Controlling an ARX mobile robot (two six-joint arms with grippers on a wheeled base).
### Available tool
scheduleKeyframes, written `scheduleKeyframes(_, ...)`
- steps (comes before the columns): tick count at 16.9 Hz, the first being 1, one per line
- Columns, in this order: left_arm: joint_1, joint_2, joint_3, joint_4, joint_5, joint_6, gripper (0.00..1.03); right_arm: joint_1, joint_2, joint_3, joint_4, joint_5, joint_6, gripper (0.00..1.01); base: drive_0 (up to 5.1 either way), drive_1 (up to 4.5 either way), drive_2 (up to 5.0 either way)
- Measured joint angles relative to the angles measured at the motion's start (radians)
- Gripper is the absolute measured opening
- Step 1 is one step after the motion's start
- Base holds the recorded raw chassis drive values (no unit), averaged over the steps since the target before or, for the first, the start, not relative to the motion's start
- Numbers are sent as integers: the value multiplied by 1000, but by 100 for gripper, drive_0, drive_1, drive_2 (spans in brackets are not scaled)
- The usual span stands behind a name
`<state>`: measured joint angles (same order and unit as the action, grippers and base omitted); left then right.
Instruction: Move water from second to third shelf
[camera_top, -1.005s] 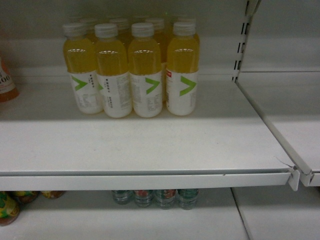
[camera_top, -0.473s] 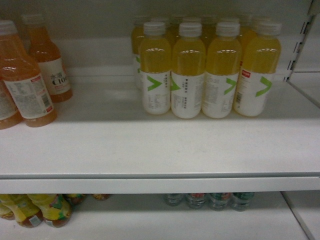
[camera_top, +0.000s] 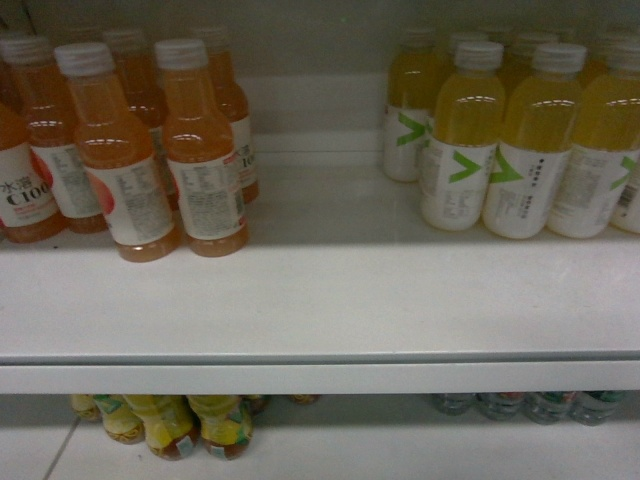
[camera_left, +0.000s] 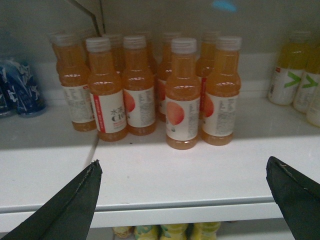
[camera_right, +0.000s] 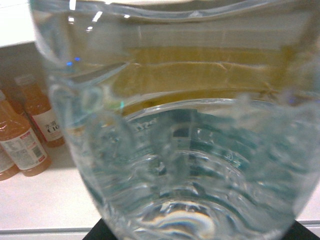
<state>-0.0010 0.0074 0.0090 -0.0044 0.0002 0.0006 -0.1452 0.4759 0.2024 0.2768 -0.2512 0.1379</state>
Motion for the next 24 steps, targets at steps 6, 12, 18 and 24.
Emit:
scheduleKeyframes(6,0,0,0,1,0,0,98,0,0,0,-3,0,0,40,0,0,0)
scheduleKeyframes(12,0,0,0,2,0,0,98,0,0,0,-3,0,0,40,0,0,0)
scheduleKeyframes(18,0,0,0,-1,0,0,98,0,0,0,-6,0,0,40,0,0,0)
scheduleKeyframes(24,0,0,0,0,0,0,98,0,0,0,-6,0,0,40,0,0,0)
